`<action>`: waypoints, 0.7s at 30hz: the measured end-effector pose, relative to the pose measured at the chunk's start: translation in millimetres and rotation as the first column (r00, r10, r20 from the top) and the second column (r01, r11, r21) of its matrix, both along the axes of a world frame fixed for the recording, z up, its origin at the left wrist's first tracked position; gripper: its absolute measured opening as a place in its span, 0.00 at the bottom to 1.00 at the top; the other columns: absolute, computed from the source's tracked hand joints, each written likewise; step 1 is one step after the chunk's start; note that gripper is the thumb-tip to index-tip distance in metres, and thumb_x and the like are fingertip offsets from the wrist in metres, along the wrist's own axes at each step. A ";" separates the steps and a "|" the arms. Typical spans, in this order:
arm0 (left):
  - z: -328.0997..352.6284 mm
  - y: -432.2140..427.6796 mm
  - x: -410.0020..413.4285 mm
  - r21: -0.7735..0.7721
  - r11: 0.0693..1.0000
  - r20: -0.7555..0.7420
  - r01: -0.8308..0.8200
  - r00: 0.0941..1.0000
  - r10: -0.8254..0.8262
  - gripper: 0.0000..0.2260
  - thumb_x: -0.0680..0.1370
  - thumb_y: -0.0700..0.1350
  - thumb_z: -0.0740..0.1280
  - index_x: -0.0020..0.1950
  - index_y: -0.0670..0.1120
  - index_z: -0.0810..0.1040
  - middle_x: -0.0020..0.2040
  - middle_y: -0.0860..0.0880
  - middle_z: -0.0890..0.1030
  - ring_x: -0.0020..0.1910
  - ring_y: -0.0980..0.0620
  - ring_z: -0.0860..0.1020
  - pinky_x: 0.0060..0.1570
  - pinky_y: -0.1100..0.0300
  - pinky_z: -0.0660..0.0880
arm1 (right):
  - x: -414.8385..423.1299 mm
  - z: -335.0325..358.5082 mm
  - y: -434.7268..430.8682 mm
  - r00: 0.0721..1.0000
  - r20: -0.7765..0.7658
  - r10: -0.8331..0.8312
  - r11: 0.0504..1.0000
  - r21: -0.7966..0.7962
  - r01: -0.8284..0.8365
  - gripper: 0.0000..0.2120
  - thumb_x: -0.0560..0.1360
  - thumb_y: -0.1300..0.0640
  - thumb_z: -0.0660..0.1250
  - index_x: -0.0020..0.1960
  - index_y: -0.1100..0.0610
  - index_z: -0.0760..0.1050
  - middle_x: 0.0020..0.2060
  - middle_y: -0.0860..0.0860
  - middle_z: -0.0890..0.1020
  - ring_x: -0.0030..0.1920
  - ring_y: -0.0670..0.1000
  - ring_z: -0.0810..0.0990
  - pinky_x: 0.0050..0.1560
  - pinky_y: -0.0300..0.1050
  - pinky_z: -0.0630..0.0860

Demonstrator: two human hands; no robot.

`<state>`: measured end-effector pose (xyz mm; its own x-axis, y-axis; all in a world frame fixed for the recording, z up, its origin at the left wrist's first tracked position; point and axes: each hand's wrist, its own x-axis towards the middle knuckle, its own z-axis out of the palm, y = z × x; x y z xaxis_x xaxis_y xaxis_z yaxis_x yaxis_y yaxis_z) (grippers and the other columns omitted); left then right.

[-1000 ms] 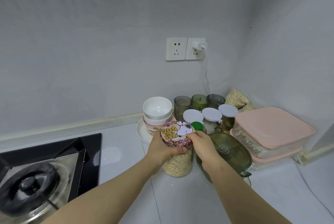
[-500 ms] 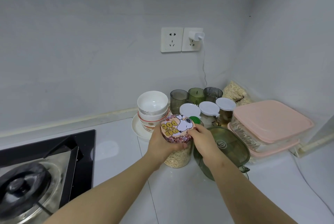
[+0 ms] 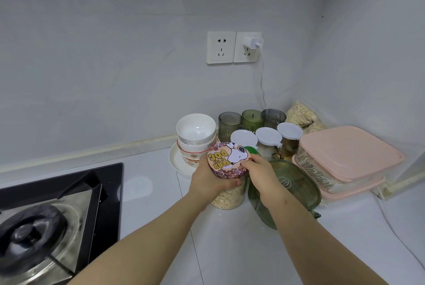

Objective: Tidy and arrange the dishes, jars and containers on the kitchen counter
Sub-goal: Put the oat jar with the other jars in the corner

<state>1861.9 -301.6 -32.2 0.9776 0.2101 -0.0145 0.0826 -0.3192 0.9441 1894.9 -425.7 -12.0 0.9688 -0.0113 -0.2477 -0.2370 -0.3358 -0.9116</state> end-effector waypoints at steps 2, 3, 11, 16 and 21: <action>-1.9 -0.2 -0.8 -0.031 1.000 -0.001 0.006 1.000 -0.006 0.43 0.59 0.44 0.82 0.68 0.50 0.64 0.59 0.56 0.75 0.58 0.55 0.73 0.59 0.62 0.69 | -0.5 -1.9 2.3 1.000 0.005 0.004 1.000 -0.014 -0.004 0.14 0.74 0.54 0.59 0.58 0.47 0.75 0.59 0.49 0.79 0.61 0.56 0.74 0.66 0.59 0.66; -3.1 -0.3 -1.5 -0.055 0.998 0.004 0.006 1.000 -0.006 0.43 0.59 0.43 0.82 0.69 0.50 0.64 0.59 0.56 0.75 0.59 0.55 0.73 0.58 0.62 0.69 | -1.0 -2.6 3.6 1.000 0.007 0.005 1.000 -0.026 -0.005 0.16 0.73 0.53 0.59 0.60 0.46 0.74 0.60 0.50 0.78 0.62 0.56 0.73 0.66 0.60 0.66; 1.9 -2.2 -10.7 0.174 0.984 0.120 -0.037 0.993 0.016 0.47 0.60 0.50 0.80 0.73 0.50 0.58 0.67 0.50 0.68 0.68 0.50 0.66 0.67 0.54 0.66 | -21.8 0.0 -4.6 0.996 0.069 -0.058 0.993 -0.095 0.065 0.22 0.75 0.43 0.57 0.68 0.46 0.68 0.64 0.46 0.75 0.67 0.56 0.69 0.69 0.59 0.61; 15.1 -14.0 -35.2 0.524 0.835 0.315 -0.167 0.949 -0.008 0.36 0.67 0.57 0.69 0.73 0.51 0.63 0.71 0.43 0.63 0.70 0.42 0.63 0.67 0.49 0.65 | -46.7 13.2 -24.6 0.991 0.099 -0.085 0.948 -0.298 0.111 0.19 0.77 0.49 0.59 0.68 0.45 0.69 0.65 0.49 0.74 0.69 0.55 0.63 0.68 0.50 0.57; 14.7 -19.5 -39.9 0.656 0.752 0.157 -0.064 0.986 -0.053 0.29 0.73 0.55 0.64 0.73 0.51 0.63 0.72 0.45 0.60 0.70 0.43 0.59 0.69 0.54 0.58 | -65.9 18.7 -42.4 0.998 -0.003 -0.067 0.844 -0.533 0.056 0.23 0.74 0.48 0.62 0.69 0.43 0.66 0.72 0.48 0.64 0.73 0.57 0.53 0.70 0.61 0.51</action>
